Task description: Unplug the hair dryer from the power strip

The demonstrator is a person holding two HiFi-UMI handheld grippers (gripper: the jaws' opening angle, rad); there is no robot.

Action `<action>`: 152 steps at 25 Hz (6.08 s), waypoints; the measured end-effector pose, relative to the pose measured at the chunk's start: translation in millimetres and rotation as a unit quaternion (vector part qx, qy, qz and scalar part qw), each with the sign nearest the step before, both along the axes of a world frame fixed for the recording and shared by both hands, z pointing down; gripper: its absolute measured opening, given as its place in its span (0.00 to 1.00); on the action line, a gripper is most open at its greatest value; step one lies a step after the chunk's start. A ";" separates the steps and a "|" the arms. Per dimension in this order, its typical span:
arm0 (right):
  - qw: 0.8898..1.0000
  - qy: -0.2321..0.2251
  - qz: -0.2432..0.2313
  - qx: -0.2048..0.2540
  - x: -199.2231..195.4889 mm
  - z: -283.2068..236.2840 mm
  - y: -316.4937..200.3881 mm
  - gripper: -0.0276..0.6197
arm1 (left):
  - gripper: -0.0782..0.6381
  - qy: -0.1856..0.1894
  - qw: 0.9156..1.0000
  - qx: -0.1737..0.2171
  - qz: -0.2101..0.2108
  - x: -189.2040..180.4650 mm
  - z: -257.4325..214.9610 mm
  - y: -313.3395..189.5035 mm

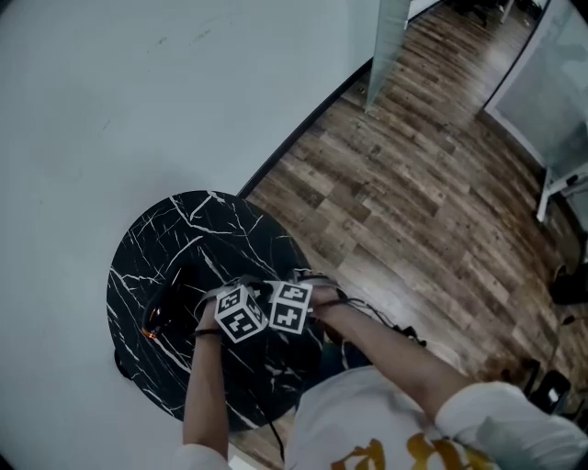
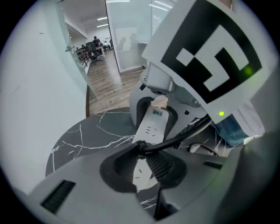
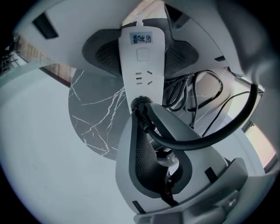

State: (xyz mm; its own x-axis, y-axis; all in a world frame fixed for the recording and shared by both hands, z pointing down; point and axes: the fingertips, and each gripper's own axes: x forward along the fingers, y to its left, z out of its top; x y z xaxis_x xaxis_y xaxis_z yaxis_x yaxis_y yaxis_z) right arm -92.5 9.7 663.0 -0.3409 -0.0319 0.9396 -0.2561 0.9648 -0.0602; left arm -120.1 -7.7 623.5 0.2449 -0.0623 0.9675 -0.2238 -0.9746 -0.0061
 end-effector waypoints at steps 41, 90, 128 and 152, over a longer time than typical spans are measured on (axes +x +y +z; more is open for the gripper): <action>1.000 -0.012 0.008 -0.001 0.2 2.4 0.0 0.46 | 0.19 0.030 0.998 -0.033 0.047 3.9 -0.8 -1.5; 1.000 -0.009 0.001 -0.006 7.1 -2.4 -1.4 0.46 | 0.20 0.032 0.996 -0.080 0.030 9.5 -10.3 -13.2; 1.000 0.012 0.002 -0.012 5.9 5.4 3.4 0.46 | 0.20 0.021 0.996 -0.085 0.006 4.5 0.1 5.4; 1.000 0.023 0.003 -0.011 5.6 4.4 1.5 0.46 | 0.20 0.009 0.997 -0.079 0.018 4.8 -5.0 3.2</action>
State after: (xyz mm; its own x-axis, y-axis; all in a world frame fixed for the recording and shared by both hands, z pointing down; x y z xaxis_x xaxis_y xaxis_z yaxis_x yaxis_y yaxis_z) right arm -86.9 11.2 667.5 -0.2972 -0.0123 0.9547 -0.2657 0.9615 -0.0703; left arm -115.3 -4.5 618.4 0.2618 0.1005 0.9599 -0.1866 -0.9705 0.1525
